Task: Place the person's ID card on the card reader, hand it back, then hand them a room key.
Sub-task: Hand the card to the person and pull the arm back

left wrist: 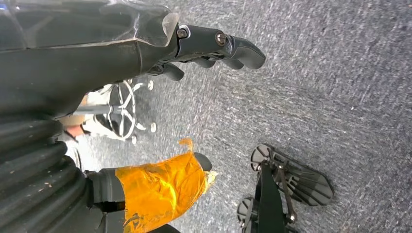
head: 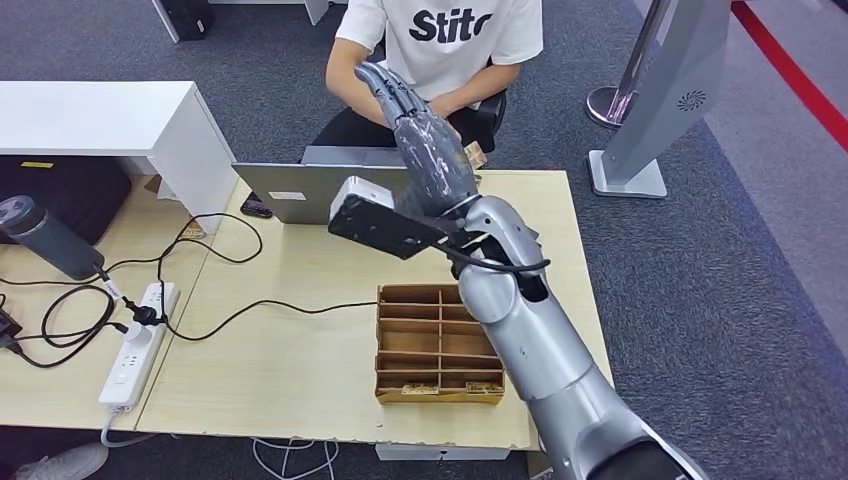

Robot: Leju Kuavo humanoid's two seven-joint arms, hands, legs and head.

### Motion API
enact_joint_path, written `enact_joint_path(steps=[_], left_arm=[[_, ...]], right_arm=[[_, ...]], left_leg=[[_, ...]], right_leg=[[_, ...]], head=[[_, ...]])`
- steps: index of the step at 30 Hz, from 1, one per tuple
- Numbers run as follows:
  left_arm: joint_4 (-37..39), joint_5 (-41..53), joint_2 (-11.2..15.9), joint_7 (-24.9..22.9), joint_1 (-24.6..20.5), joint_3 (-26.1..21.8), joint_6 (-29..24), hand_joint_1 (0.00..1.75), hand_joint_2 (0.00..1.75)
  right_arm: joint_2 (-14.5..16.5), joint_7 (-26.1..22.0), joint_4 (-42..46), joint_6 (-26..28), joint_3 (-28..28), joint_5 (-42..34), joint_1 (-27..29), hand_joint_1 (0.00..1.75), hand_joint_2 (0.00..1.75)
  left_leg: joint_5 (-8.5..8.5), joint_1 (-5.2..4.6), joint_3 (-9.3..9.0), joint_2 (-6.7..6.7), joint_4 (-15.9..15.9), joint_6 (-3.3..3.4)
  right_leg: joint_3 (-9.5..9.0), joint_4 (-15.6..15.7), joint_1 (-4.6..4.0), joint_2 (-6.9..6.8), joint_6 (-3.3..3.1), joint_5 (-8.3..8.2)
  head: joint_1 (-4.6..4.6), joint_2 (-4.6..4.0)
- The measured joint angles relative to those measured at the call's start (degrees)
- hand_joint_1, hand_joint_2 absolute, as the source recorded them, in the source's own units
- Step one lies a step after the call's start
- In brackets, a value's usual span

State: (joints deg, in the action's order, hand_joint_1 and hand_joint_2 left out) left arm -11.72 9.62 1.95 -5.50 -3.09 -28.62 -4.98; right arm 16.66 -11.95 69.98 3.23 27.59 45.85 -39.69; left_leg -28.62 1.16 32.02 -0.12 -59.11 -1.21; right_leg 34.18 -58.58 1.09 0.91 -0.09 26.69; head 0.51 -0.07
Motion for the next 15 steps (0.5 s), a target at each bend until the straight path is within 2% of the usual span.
enact_joint_path(steps=[6, 11, 15], left_arm=[[0.0, -1.06, -0.45, -0.09, 0.22, -1.92, -1.21, 0.0, 1.75], [0.0, -2.0, -0.87, -0.08, 0.54, -3.85, -2.28, 0.0, 1.75], [0.0, -2.68, -1.22, 0.08, 0.73, -5.39, -2.85, 0.0, 1.75]], right_arm=[[-6.71, -5.13, 12.27, 5.2, 4.07, 3.71, 11.22, 0.0, 1.75], [-11.64, -10.69, 17.7, 10.14, 4.61, 1.27, 21.72, 0.0, 1.75], [-14.26, -13.73, 20.81, 10.96, 3.31, -0.68, 28.6, 0.0, 1.75]], left_leg=[[-0.05, -0.01, 0.02, -0.01, 0.0, 0.06], [-0.09, -0.01, 0.03, -0.03, 0.0, 0.09], [-0.12, -0.01, 0.04, -0.03, 0.0, 0.1]], right_leg=[[-0.02, 0.04, 0.0, -0.04, 0.01, 0.01], [-0.01, 0.06, 0.0, -0.08, 0.02, 0.03], [0.0, 0.07, 0.0, -0.08, 0.04, 0.06]], head=[[-0.01, 0.0], [-0.01, 0.0], [-0.01, 0.0]])
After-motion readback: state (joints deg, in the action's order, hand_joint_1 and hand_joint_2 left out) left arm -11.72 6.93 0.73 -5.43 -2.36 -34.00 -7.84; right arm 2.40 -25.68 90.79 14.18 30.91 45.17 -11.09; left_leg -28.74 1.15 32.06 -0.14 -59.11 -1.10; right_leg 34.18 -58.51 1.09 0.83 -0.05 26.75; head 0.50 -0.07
